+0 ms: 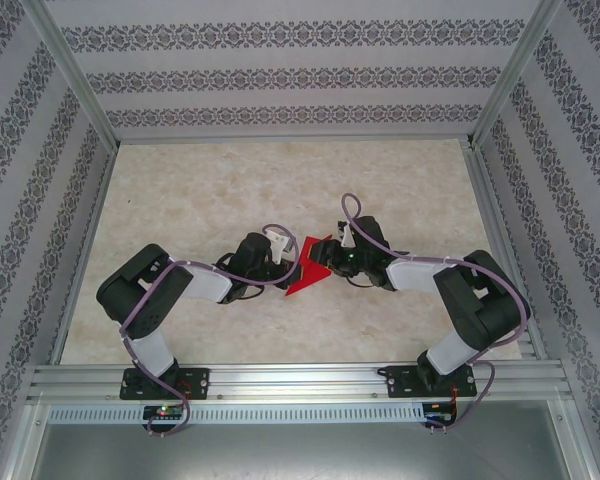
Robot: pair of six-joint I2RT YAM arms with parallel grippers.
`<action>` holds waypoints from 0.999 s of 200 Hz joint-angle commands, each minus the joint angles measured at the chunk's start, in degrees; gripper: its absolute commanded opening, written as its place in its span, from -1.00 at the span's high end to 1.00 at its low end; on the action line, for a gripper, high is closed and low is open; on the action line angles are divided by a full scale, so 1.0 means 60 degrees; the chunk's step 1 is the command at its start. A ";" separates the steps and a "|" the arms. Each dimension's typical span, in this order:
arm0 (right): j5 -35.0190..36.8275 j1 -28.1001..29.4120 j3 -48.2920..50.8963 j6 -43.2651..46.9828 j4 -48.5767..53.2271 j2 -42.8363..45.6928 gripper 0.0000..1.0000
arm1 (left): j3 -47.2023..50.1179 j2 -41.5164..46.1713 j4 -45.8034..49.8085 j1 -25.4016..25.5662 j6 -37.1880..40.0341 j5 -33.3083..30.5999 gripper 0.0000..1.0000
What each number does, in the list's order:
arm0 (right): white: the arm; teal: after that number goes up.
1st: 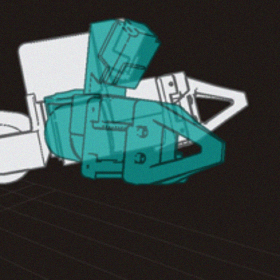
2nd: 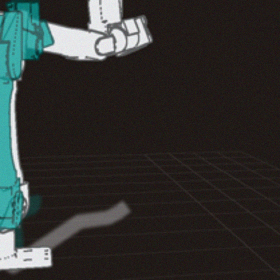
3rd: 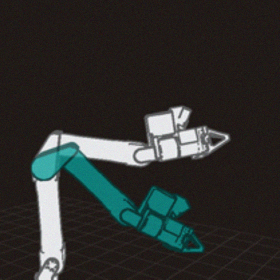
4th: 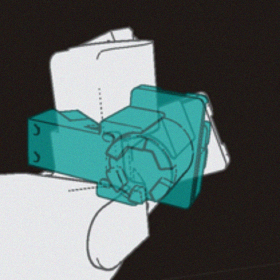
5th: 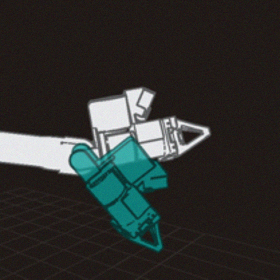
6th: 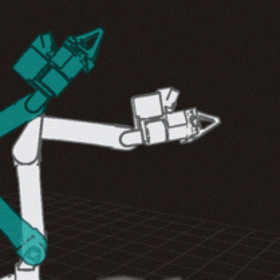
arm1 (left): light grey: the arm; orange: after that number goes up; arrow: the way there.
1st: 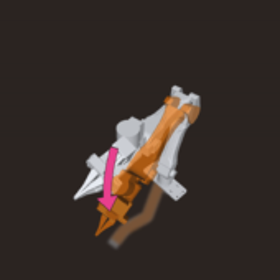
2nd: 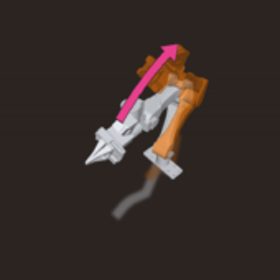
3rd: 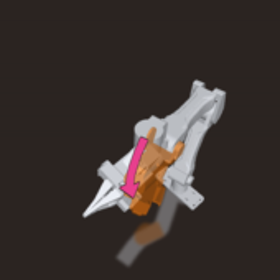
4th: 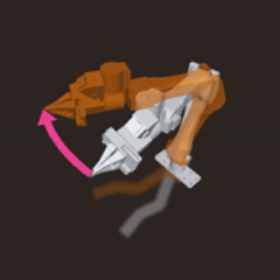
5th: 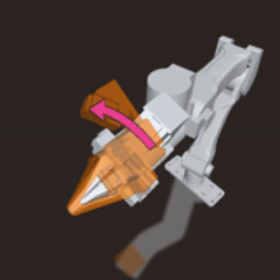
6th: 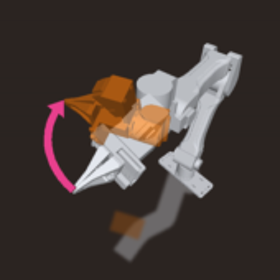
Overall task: Fold a paper plane with a square sheet of paper (pick it up from the middle)
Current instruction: Fourth fold the wing at the center of the table.
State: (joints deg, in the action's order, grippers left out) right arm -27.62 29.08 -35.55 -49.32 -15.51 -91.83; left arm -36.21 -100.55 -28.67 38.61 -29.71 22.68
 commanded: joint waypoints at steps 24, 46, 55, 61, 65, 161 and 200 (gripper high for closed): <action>0.0026 -0.0083 -0.0474 0.0280 0.0146 -0.0587 -0.01 | -0.0235 -0.0160 -0.0188 -0.0152 -0.0217 0.0328 0.80; 0.0085 -0.0086 -0.0562 0.0186 0.0188 -0.0726 -0.03 | -0.0262 -0.0204 -0.0188 -0.0158 -0.0207 0.0383 0.77; 0.0136 -0.0082 -0.0590 0.0157 0.0204 -0.0759 -0.04 | -0.0250 -0.0190 -0.0178 -0.0152 -0.0178 0.0394 0.75; 0.0177 -0.0086 -0.0604 0.0146 0.0237 -0.0789 -0.04 | -0.0248 -0.0179 -0.0163 -0.0176 -0.0138 0.0391 0.73; 0.0211 -0.0086 -0.0619 0.0121 0.0299 -0.0815 -0.05 | -0.0244 -0.0175 -0.0161 -0.0180 -0.0110 0.0404 0.72; 0.0542 -0.0101 -0.0923 -0.0074 0.1000 -0.0986 -0.11 | 0.0151 0.0162 0.0192 -0.0172 0.0776 0.0408 0.54; 0.0496 -0.0101 -0.1040 0.0042 0.1192 -0.0925 -0.12 | 0.0119 0.0164 0.0310 -0.0180 0.0768 0.0263 0.68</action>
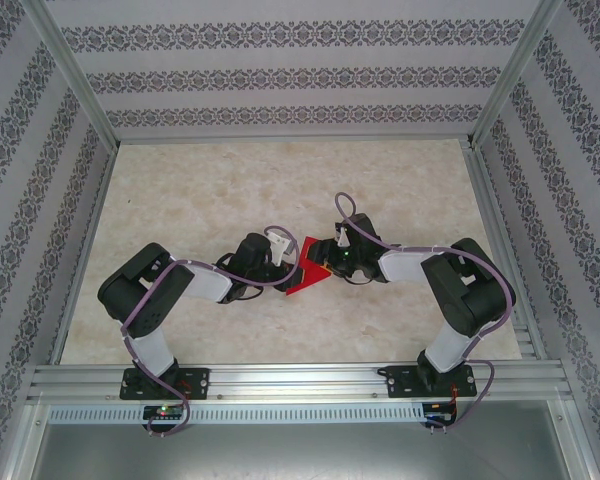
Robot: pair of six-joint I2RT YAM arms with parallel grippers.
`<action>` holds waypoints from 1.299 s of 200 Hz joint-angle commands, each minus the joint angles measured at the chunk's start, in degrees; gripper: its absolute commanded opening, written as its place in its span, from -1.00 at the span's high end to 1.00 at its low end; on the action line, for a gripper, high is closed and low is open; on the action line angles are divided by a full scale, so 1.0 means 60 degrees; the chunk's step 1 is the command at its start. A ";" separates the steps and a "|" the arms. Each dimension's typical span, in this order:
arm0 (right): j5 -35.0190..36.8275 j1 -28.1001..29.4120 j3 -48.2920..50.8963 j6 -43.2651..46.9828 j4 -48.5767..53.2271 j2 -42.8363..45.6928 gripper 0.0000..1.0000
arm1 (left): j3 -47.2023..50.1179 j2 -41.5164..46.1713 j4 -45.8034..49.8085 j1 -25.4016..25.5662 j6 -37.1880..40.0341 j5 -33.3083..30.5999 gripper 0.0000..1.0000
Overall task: Fold a paper plane with a square sheet of paper (pick it up from the middle)
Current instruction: Fourth fold the wing at the center of the table.
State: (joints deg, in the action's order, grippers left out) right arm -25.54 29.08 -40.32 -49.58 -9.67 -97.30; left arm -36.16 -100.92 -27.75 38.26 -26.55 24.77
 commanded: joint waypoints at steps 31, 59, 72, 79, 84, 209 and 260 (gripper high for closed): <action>-0.0092 -0.0043 -0.0174 0.0222 0.0026 0.0303 -0.12 | 0.0243 0.0182 -0.0250 -0.0122 -0.0353 -0.0095 0.75; -0.0342 0.0077 -0.0122 0.0426 -0.0146 0.0676 -0.12 | 0.0398 0.0114 -0.0790 -0.0122 -0.1058 -0.0017 0.82; -0.0358 0.0143 -0.0126 0.0499 -0.0107 0.0718 -0.12 | 0.0515 0.0107 -0.1135 -0.0114 -0.1408 -0.0016 0.85; -0.0343 0.0159 -0.0126 0.0528 -0.0048 0.0684 -0.13 | 0.0574 0.0107 -0.1325 -0.0114 -0.1574 -0.0012 0.85; -0.0331 0.0177 -0.0123 0.0537 -0.0018 0.0663 -0.12 | 0.0615 0.0111 -0.1432 -0.0122 -0.1698 -0.0012 0.86; 0.0022 0.0251 -0.0162 0.0369 0.0190 -0.0005 -0.03 | 0.0665 -0.0171 -0.2015 -0.0121 -0.2716 -0.0089 0.86; 0.0264 0.0251 -0.0367 0.0383 0.0698 -0.0303 -0.04 | 0.0436 -0.0497 -0.1830 -0.0122 -0.2683 0.0183 0.81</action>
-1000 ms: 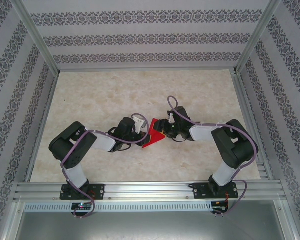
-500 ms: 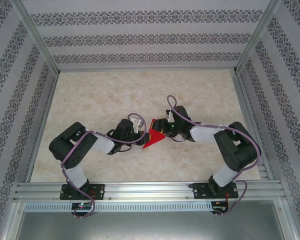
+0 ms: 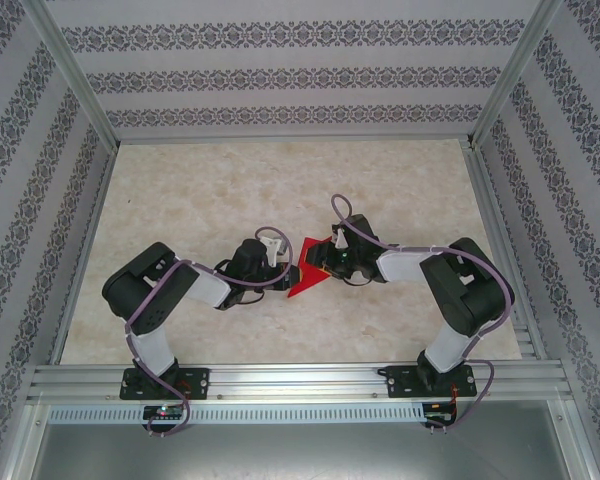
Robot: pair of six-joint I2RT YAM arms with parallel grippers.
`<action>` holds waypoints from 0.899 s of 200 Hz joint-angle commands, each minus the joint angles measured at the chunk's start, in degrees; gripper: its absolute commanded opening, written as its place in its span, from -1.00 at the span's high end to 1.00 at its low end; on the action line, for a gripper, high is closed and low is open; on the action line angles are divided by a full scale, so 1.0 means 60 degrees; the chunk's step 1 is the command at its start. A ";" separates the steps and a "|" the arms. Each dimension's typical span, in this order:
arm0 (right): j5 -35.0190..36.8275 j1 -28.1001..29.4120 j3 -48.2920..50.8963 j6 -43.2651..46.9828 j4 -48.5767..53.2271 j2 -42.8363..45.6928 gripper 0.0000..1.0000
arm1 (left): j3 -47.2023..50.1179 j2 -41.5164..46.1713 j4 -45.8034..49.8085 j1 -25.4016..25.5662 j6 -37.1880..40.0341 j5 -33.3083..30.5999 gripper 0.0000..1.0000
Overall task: Fold a paper plane with a square sheet of paper (pick it up from the middle)
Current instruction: Fourth fold the wing at the center of the table.
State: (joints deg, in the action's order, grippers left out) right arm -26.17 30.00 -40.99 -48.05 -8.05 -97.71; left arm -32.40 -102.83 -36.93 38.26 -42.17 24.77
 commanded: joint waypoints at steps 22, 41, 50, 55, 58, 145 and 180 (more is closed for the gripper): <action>0.0614 0.0098 -0.0372 0.0186 0.0909 -0.0365 -0.03 | -0.0245 -0.0058 -0.0101 -0.0120 -0.0030 0.0227 0.70; 0.0840 0.0091 -0.0475 0.0245 0.1322 -0.0490 -0.02 | -0.0315 0.0265 0.0438 -0.0122 0.0121 0.0117 0.59; 0.0986 0.0111 -0.0524 0.0259 0.1557 -0.0527 -0.02 | -0.0323 0.0463 0.0726 -0.0124 0.0181 0.0040 0.52; 0.1041 0.0110 -0.0548 0.0285 0.1672 -0.0556 -0.01 | -0.0314 0.0568 0.0902 -0.0129 0.0212 0.0008 0.49; 0.1074 0.0112 -0.0564 0.0301 0.1710 -0.0580 -0.01 | -0.0322 0.0636 0.0977 -0.0136 0.0228 -0.0018 0.46; 0.1722 0.0330 -0.1125 0.0576 0.3012 -0.1010 -0.01 | 0.0035 0.2166 0.1981 -0.0298 -0.0117 -0.0324 0.31; 0.2032 0.0457 -0.1417 0.0601 0.3574 -0.1281 -0.02 | -0.0163 0.1871 0.1737 -0.0140 -0.0166 0.0068 0.51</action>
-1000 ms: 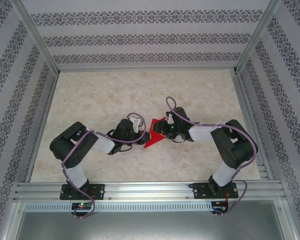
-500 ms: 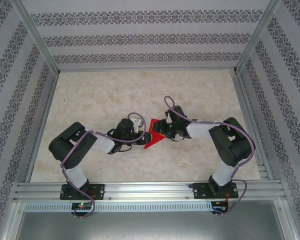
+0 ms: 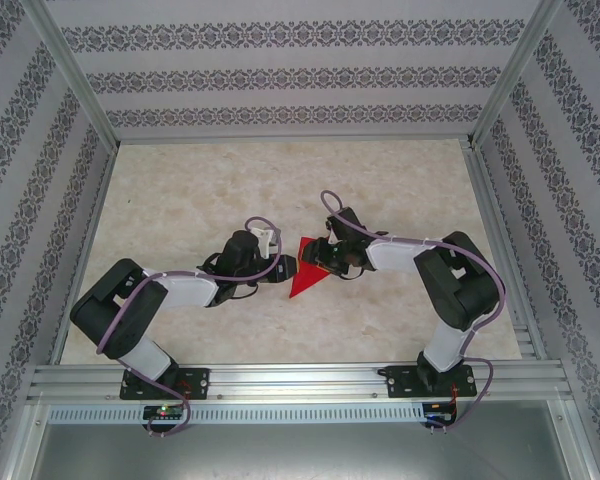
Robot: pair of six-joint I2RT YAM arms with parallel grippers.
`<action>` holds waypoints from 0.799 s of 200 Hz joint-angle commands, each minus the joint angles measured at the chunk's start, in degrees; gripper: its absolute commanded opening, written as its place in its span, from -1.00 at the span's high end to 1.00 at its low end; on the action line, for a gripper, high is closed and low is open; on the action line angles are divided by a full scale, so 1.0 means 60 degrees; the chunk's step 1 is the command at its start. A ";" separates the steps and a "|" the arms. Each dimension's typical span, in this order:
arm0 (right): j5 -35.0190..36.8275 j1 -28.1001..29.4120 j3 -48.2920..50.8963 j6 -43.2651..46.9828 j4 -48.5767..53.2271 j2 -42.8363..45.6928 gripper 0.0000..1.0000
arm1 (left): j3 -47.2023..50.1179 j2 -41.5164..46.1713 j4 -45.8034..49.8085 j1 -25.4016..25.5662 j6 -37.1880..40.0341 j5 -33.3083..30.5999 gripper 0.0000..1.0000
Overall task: Fold a paper plane with a square sheet of paper (pick it up from the middle)
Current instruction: Fourth fold the wing at the center of the table.
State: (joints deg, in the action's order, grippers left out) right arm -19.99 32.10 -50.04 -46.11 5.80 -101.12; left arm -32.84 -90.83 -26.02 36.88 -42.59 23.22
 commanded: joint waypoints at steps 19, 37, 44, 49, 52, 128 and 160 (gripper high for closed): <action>0.1041 0.0114 0.0005 0.0285 0.1404 -0.0870 0.00 | -0.0180 -0.0403 -0.0288 0.0180 -0.0151 0.0464 0.62; 0.0975 0.0142 -0.0090 0.0385 0.1533 -0.1009 -0.05 | -0.0278 -0.0685 -0.0512 0.0236 -0.0211 0.0618 0.65; 0.0995 0.0157 -0.0103 0.0404 0.1578 -0.1031 -0.08 | -0.0325 -0.0797 -0.0491 0.0253 -0.0207 0.0639 0.65; 0.1021 0.0161 -0.0125 0.0420 0.1607 -0.1040 -0.11 | -0.0368 -0.0884 -0.0492 0.0268 -0.0210 0.0666 0.65; 0.1028 0.0148 -0.0126 0.0432 0.1623 -0.1046 -0.13 | -0.0397 -0.0935 -0.0491 0.0282 -0.0204 0.0677 0.65; 0.0986 0.0153 -0.0175 0.0450 0.1695 -0.1167 -0.19 | -0.0618 -0.1138 -0.0035 0.0313 -0.0094 0.0197 0.70; 0.0736 0.0145 -0.0084 0.0446 0.1401 -0.0973 -0.20 | -0.0712 -0.1181 0.0544 0.0313 0.0068 -0.0110 0.75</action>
State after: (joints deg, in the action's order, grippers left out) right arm -19.42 32.64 -53.54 -44.95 9.80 -102.80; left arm -35.38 -97.58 -25.78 38.33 -43.40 24.58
